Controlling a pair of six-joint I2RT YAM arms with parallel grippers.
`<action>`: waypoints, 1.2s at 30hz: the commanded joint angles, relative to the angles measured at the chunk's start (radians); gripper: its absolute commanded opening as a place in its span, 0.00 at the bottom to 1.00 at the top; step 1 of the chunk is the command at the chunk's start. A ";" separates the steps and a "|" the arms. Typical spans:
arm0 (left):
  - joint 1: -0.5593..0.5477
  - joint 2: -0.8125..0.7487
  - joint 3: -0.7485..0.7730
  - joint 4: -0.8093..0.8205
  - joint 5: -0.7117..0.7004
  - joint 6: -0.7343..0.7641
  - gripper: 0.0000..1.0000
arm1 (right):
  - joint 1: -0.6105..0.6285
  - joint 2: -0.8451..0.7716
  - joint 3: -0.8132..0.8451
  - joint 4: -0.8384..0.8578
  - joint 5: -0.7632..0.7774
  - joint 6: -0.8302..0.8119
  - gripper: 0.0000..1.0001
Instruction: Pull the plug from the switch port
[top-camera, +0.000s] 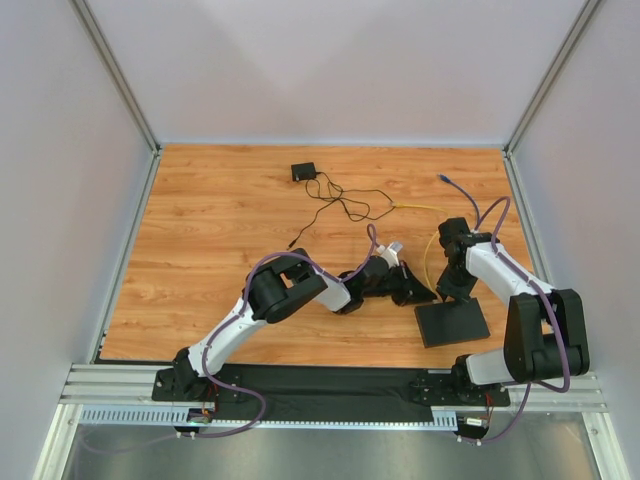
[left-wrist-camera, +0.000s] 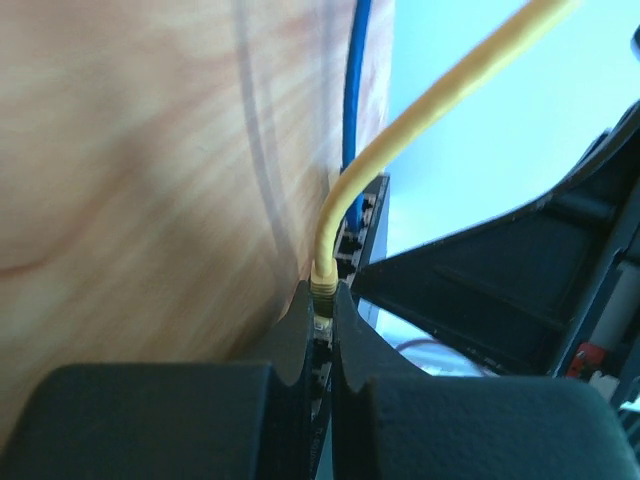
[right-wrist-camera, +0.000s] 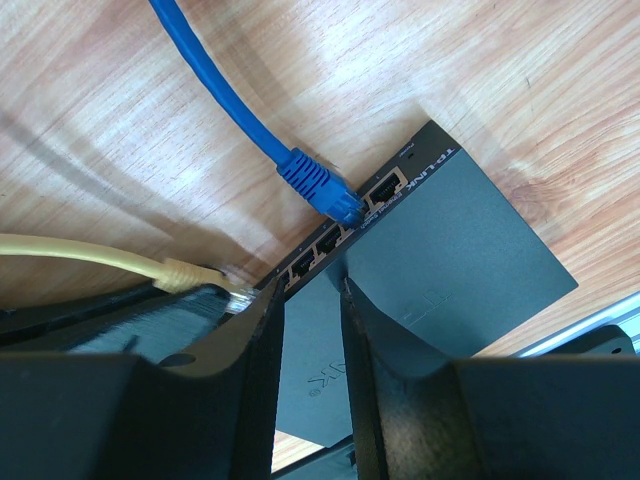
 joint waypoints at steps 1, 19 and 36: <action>0.072 0.003 -0.041 -0.009 -0.101 -0.049 0.00 | 0.002 0.076 -0.085 0.054 -0.025 0.008 0.29; 0.092 -0.277 -0.085 -0.368 -0.122 0.323 0.00 | 0.002 0.048 -0.083 0.061 -0.027 0.000 0.30; 0.234 -0.798 -0.265 -0.980 0.029 0.781 0.00 | 0.005 0.000 -0.091 0.073 -0.033 -0.009 0.31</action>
